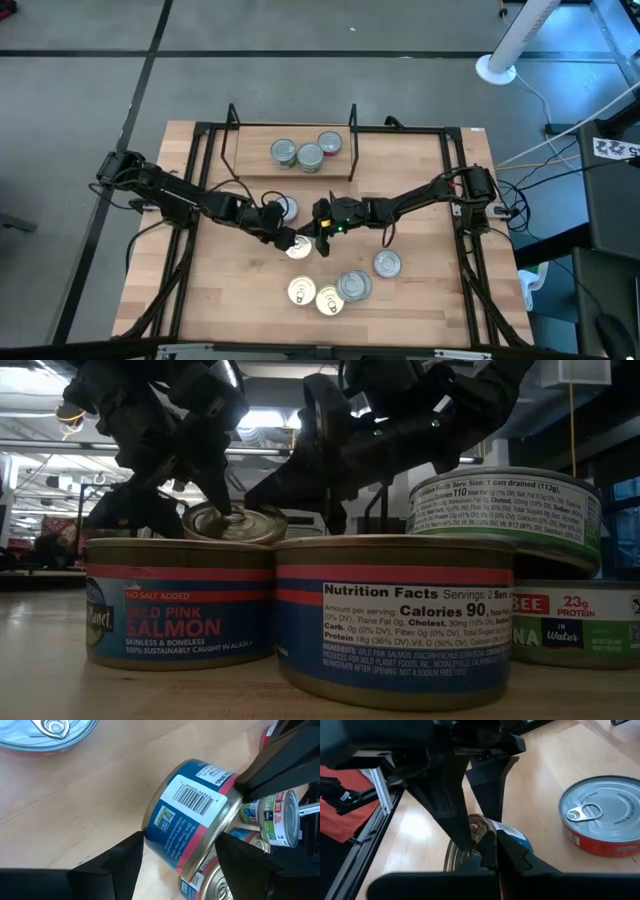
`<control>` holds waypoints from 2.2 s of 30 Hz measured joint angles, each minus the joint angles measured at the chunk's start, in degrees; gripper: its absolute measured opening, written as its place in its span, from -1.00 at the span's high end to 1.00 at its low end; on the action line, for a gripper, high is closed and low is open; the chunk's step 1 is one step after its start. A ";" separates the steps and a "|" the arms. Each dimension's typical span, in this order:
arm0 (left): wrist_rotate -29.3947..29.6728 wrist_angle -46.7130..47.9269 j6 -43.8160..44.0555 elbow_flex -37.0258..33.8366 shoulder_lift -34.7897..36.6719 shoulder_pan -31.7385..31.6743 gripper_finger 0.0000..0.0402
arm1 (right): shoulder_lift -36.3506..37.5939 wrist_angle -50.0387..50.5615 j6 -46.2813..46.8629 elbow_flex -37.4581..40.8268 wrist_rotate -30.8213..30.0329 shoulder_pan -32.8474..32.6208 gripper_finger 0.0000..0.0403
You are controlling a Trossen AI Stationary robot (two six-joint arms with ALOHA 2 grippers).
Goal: Stack canned seafood by type on shelf
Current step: Put the blue tuna can on the shelf
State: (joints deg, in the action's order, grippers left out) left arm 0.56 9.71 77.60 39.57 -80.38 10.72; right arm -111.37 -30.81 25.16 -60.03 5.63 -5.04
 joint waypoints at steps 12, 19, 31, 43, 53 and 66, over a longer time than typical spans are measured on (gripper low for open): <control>1.53 0.31 -6.42 0.00 0.00 0.00 -0.20 | 0.00 1.06 -0.16 -0.04 0.00 0.00 1.00; 4.02 0.33 -13.80 0.00 0.00 0.00 -0.20 | 0.00 2.34 -1.33 -0.04 0.00 -0.10 1.00; 3.32 -0.17 -18.06 0.00 0.00 0.00 -0.20 | 0.00 0.84 -7.42 -0.04 -1.34 -2.23 1.00; 3.80 -0.12 -28.95 0.00 0.00 -0.10 -0.20 | 0.02 0.48 -7.88 -0.09 -0.87 -2.56 1.00; 3.76 -0.14 -20.60 0.00 0.00 -0.39 -0.20 | 1.01 2.11 -6.07 -0.09 -0.87 -2.49 1.00; 3.72 -0.54 -4.38 -0.02 -0.02 -0.38 -0.20 | 3.52 9.62 -3.46 -0.09 -1.54 -1.36 0.70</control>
State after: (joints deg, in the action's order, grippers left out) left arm 4.27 9.17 73.22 39.55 -80.40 10.34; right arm -107.85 -21.19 21.69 -60.12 4.09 -6.40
